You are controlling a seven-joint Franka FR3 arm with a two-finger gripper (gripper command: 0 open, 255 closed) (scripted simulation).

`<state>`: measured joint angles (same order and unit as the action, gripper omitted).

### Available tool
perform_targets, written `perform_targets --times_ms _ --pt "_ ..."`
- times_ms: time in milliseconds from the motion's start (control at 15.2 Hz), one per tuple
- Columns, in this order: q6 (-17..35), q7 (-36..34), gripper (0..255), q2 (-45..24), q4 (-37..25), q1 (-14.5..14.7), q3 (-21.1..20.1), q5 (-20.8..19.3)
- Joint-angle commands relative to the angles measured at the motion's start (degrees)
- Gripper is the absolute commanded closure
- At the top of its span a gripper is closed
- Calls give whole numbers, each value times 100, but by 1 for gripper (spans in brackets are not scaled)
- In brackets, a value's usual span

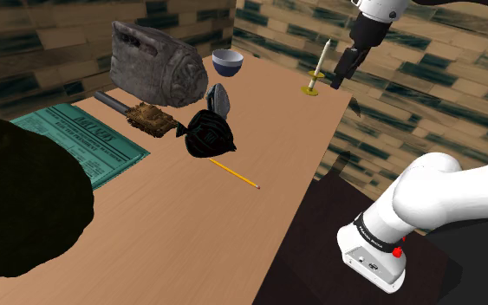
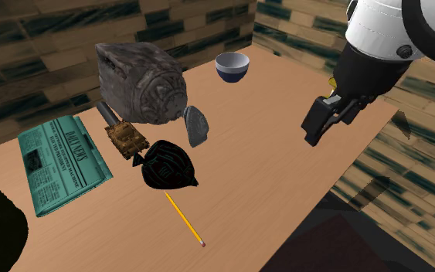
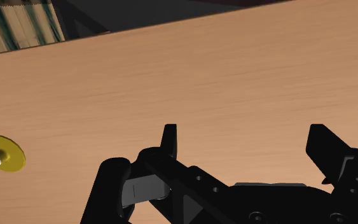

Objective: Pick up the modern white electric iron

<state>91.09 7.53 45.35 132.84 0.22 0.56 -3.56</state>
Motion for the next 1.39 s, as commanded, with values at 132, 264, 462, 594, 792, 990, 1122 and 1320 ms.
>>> perform_targets --times_ms 132,264,462,594,792,990,1122,1320 --pt "183 -182 0 -417 -188 26 -185 4" --pt "342 -365 0 -845 -407 42 -366 -13" --pt "531 -648 0 -1506 -793 50 -629 -83" --pt "622 -842 0 -1958 -1088 48 -800 -160" --pt "701 -1144 0 -2655 -1591 53 -1038 -328" --pt "704 -1454 0 -3375 -2169 71 -1255 -554" --pt "662 -1660 0 -3872 -2600 102 -1382 -735" --pt "527 -1955 0 -4645 -3324 189 -1536 -1044"
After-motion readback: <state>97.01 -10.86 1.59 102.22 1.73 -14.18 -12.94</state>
